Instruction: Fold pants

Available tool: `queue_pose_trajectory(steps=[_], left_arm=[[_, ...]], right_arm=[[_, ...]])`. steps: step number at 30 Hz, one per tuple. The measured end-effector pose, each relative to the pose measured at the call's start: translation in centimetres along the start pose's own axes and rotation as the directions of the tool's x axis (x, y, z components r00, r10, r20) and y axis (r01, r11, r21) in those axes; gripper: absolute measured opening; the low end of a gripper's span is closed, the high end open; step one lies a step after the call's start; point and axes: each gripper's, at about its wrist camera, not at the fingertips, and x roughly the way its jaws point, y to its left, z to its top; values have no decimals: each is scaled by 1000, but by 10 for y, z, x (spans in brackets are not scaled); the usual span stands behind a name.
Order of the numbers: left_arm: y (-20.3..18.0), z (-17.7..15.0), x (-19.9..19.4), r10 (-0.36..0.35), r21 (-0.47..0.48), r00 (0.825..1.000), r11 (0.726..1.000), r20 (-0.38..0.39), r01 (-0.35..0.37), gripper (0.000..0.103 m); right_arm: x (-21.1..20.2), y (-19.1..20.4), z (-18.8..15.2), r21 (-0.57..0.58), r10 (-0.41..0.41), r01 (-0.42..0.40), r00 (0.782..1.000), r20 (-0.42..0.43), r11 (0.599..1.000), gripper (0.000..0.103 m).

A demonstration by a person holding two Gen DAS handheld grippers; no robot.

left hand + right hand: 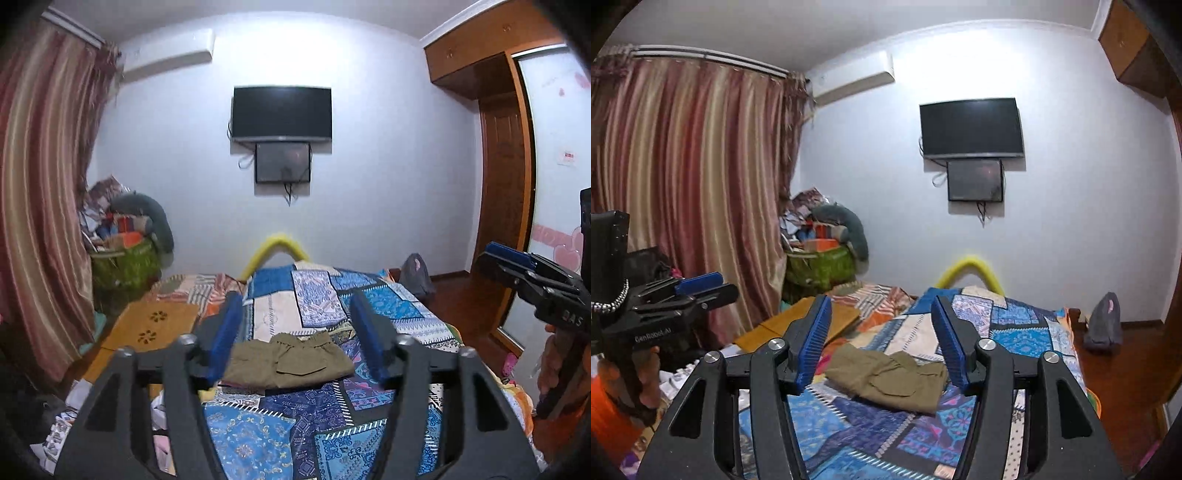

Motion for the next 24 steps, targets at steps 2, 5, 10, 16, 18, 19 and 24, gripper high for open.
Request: queue_pose_trajectory(steps=[2, 5, 10, 16, 18, 19, 24], left_arm=[[-6, -4, -12, -9, -2, 1000, 1000, 8, 9, 78], [-10, -9, -27, -16, -25, 999, 1000, 29, 17, 93], [-14, -19, -42, -13, -33, 998, 999, 58, 15, 100], [-22, -29, -47, -10, -21, 998, 1000, 57, 11, 103], [-24, -32, -49, -4, -14, 998, 1000, 64, 5, 103], [-25, -33, -49, -3, -12, 998, 1000, 66, 4, 103], [-26, -35, -49, -13, -19, 998, 1000, 60, 14, 103]], right_arm=[[-7, 2, -6, 8, -4, 3, 1000, 19, 1000, 77], [-14, 5, -12, 14, -15, 14, 1000, 27, 1000, 81], [-25, 7, -19, 32, -40, 39, 999, 33, 999, 90], [-31, 9, -22, 33, -66, 64, 997, 47, 997, 103], [-30, 9, -22, 31, -83, 81, 995, 54, 996, 103], [-32, 11, -25, 28, -92, 91, 994, 58, 995, 103], [-35, 13, -32, 23, -102, 101, 994, 50, 995, 103]])
